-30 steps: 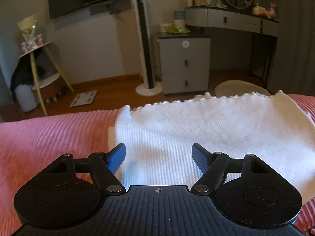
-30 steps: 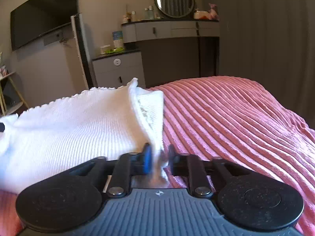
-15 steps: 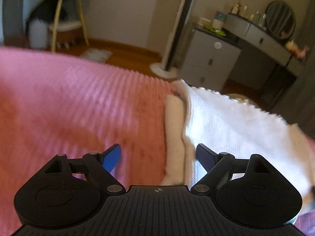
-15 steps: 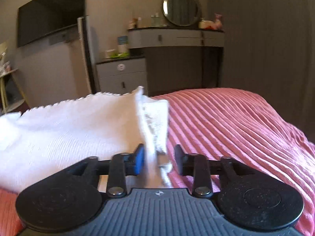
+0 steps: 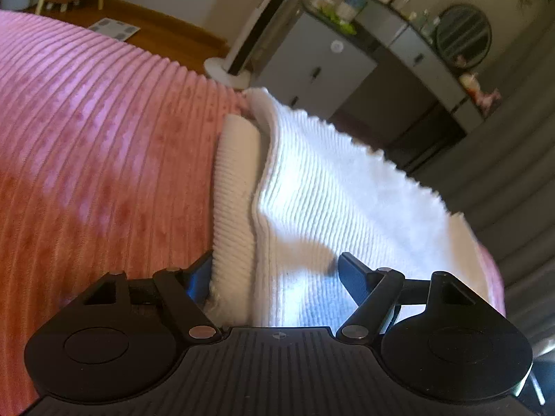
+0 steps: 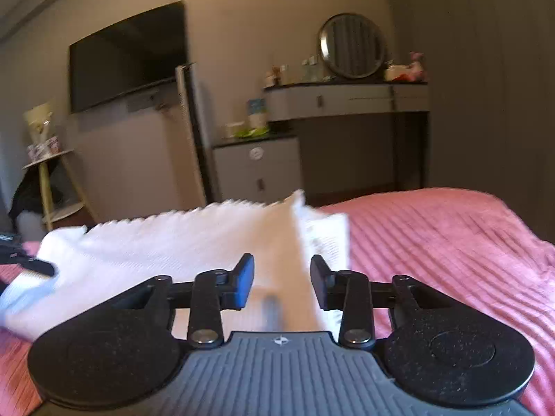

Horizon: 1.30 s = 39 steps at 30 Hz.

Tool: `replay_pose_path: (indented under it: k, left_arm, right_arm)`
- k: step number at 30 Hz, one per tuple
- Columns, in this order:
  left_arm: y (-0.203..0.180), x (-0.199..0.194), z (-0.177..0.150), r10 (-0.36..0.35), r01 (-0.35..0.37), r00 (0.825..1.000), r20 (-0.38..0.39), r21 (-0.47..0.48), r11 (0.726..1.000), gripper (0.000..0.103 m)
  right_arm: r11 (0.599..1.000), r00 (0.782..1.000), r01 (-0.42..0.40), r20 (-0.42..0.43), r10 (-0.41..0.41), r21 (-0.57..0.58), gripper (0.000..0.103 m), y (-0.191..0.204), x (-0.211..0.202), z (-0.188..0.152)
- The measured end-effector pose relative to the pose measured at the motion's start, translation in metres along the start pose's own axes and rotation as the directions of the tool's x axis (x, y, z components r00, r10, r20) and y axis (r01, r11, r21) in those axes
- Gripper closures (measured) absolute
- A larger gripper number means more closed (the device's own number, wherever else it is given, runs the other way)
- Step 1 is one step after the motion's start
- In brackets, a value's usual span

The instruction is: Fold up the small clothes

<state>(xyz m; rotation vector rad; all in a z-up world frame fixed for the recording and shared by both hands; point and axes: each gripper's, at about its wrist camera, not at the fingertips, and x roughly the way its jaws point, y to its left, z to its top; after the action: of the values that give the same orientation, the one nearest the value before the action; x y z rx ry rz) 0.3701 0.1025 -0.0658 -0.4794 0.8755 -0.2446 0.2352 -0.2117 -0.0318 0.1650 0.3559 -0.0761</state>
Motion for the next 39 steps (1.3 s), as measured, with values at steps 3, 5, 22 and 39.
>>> replay_pose_path:
  k: [3, 5, 22, 39]
  left_arm:
    - [-0.004, 0.001, 0.002, 0.014, -0.014, 1.000, 0.013, -0.004, 1.000, 0.045]
    - [-0.002, -0.002, 0.003, 0.008, -0.008, 1.000, 0.020, -0.025, 1.000, 0.062]
    - [-0.126, -0.051, 0.017, -0.113, 0.095, 0.990, 0.083, 0.198, 0.976, 0.078]
    - [-0.239, 0.032, -0.058, -0.107, 0.139, 0.989, -0.098, 0.439, 0.888, 0.049]
  right_arm:
    - [0.998, 0.999, -0.047, 0.009, 0.047, -0.034, 0.079, 0.011, -0.003, -0.002]
    - [0.995, 0.997, -0.076, 0.020, 0.078, -0.057, 0.081, 0.018, -0.005, -0.002]
    - [0.984, 0.978, -0.165, -0.119, 0.171, 0.064, 0.079, 0.003, 0.009, 0.000]
    - [0.873, 0.964, -0.193, -0.077, 0.253, 0.448, 0.079, -0.075, 0.016, -0.003]
